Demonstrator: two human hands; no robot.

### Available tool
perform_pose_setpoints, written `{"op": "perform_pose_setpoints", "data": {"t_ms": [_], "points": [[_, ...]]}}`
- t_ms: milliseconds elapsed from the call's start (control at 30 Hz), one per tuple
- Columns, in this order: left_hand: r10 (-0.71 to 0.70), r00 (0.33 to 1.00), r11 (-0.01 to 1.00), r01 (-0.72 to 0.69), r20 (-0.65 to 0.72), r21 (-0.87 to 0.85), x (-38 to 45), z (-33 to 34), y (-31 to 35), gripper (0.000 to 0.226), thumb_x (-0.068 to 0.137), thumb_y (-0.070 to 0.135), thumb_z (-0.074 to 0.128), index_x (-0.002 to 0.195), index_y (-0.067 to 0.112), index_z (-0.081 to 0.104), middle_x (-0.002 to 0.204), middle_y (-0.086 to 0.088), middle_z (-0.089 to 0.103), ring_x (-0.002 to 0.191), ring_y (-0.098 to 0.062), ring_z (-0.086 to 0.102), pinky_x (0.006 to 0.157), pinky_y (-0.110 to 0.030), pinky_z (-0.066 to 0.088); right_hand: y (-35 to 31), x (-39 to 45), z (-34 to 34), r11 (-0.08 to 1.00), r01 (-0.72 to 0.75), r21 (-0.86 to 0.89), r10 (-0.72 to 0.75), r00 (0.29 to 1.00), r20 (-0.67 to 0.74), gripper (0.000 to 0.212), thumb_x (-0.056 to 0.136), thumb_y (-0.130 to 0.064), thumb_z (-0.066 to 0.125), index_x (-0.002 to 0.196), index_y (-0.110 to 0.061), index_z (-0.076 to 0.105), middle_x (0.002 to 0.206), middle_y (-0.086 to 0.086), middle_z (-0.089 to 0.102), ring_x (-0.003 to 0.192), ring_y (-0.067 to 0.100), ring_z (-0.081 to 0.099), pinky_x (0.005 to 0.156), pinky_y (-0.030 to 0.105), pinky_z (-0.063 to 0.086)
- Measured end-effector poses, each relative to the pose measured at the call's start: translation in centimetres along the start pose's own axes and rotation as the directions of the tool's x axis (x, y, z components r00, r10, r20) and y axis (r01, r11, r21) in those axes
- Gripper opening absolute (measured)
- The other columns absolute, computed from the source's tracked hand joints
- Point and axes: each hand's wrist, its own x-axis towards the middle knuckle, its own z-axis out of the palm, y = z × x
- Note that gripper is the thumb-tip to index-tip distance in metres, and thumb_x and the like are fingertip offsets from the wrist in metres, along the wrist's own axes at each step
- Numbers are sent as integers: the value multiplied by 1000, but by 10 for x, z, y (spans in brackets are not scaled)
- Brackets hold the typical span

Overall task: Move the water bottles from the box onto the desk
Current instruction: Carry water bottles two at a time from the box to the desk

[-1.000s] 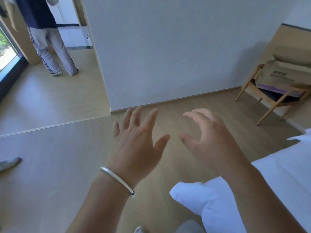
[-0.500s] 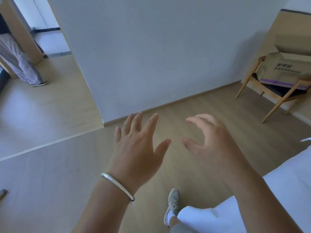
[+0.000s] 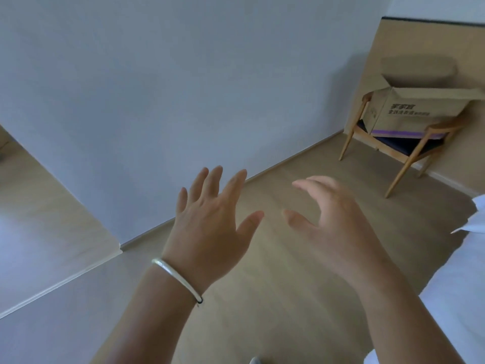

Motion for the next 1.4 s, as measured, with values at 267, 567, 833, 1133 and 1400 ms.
{"op": "perform_pose_setpoints", "data": {"t_ms": [267, 567, 833, 1133, 1400], "points": [[156, 987, 988, -156, 45, -7, 113, 32, 71, 70, 94, 62, 32, 154, 40, 5, 165, 2, 3, 152, -15, -10, 124, -44, 2, 86, 63, -42, 992, -127, -19, 124, 986, -114, 52, 88, -43, 62, 136, -28, 53, 138, -8, 45, 131, 10, 36, 101, 19, 24], [344, 935, 938, -336, 92, -88, 299, 116, 197, 68, 95, 60, 35, 154, 40, 7, 165, 3, 2, 151, -15, -11, 123, -43, -1, 237, 181, -113, 964, -247, -94, 216, 942, -258, 53, 87, -47, 63, 136, -27, 55, 138, -5, 49, 130, 13, 40, 107, 33, 33], [468, 866, 880, -439, 179, -179, 470, 187, 349, 68, 96, 59, 36, 153, 41, 4, 164, 2, 4, 152, -17, -10, 123, -46, 3, 369, 291, -207, 913, -384, -137, 328, 891, -314, 52, 86, -48, 59, 132, -24, 58, 129, -5, 55, 125, 12, 45, 104, 27, 31], [515, 827, 855, -476, 225, -206, 569, 221, 434, 68, 97, 58, 36, 154, 39, 4, 165, 2, 2, 152, -17, -10, 123, -46, 2, 470, 353, -250, 872, -474, -124, 416, 850, -324, 47, 88, -38, 66, 132, -26, 57, 129, -8, 53, 123, 8, 43, 100, 22, 26], [481, 844, 874, -439, 237, -210, 641, 261, 498, 68, 96, 57, 38, 154, 39, 8, 164, 4, 1, 151, -15, -11, 123, -45, 0, 568, 413, -278, 890, -441, -116, 394, 872, -292, 47, 89, -42, 64, 132, -25, 57, 131, -8, 53, 126, 10, 42, 100, 23, 25]]}}
